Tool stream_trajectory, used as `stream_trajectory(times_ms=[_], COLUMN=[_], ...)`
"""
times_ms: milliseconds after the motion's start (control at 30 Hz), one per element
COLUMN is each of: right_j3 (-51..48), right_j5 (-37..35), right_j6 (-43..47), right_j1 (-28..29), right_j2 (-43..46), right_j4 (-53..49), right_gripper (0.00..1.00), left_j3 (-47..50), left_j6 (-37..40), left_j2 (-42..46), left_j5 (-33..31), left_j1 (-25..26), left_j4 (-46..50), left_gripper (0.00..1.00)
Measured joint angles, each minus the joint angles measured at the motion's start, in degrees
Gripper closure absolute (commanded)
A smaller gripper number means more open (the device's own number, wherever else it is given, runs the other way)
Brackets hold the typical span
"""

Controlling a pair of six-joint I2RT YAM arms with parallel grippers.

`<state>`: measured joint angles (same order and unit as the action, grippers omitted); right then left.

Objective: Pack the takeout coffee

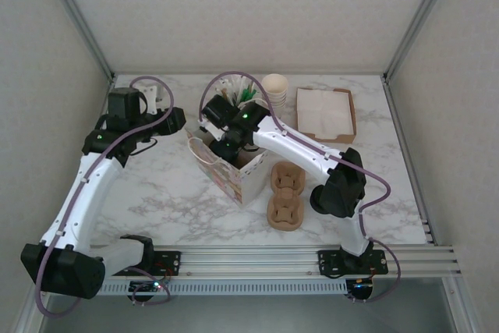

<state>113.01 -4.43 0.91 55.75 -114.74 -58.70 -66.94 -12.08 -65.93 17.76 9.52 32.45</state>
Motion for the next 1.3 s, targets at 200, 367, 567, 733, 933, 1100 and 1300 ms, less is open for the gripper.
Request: stream_trajectory(times_ms=[200, 367, 567, 733, 933, 1100, 1300], right_j3=[-1.6, -2.3, -2.3, -2.3, -2.3, -2.5, -4.2], right_j5=[-0.1, -0.2, -0.3, -0.3, -0.3, -0.3, -0.3], right_j6=[0.0, 0.0, 0.0, 0.0, 0.0, 0.0, 0.4], right_j1=[0.0, 0.0, 0.0, 0.0, 0.0, 0.0, 0.0], right_j2=[0.0, 0.0, 0.0, 0.1, 0.8, 1.6, 2.6], right_j4=[2.2, 3.7, 3.8, 3.7, 3.6, 4.5, 8.1], right_gripper=[0.47, 0.48, 0.48, 0.48, 0.48, 0.48, 0.49], left_j3=[0.0, 0.0, 0.0, 0.0, 0.0, 0.0, 0.0], left_j6=[0.0, 0.0, 0.0, 0.0, 0.0, 0.0, 0.0], left_j2=[-0.4, -1.0, -1.1, -1.5, -1.6, -2.3, -2.9], left_j5=[-0.8, -1.0, -1.0, -1.0, -0.9, -0.7, -0.4], left_j1=[0.0, 0.0, 0.0, 0.0, 0.0, 0.0, 0.0], left_j4=[0.2, 0.6, 0.7, 0.8, 0.8, 0.8, 0.8], left_gripper=[0.44, 0.45, 0.44, 0.44, 0.44, 0.44, 0.44])
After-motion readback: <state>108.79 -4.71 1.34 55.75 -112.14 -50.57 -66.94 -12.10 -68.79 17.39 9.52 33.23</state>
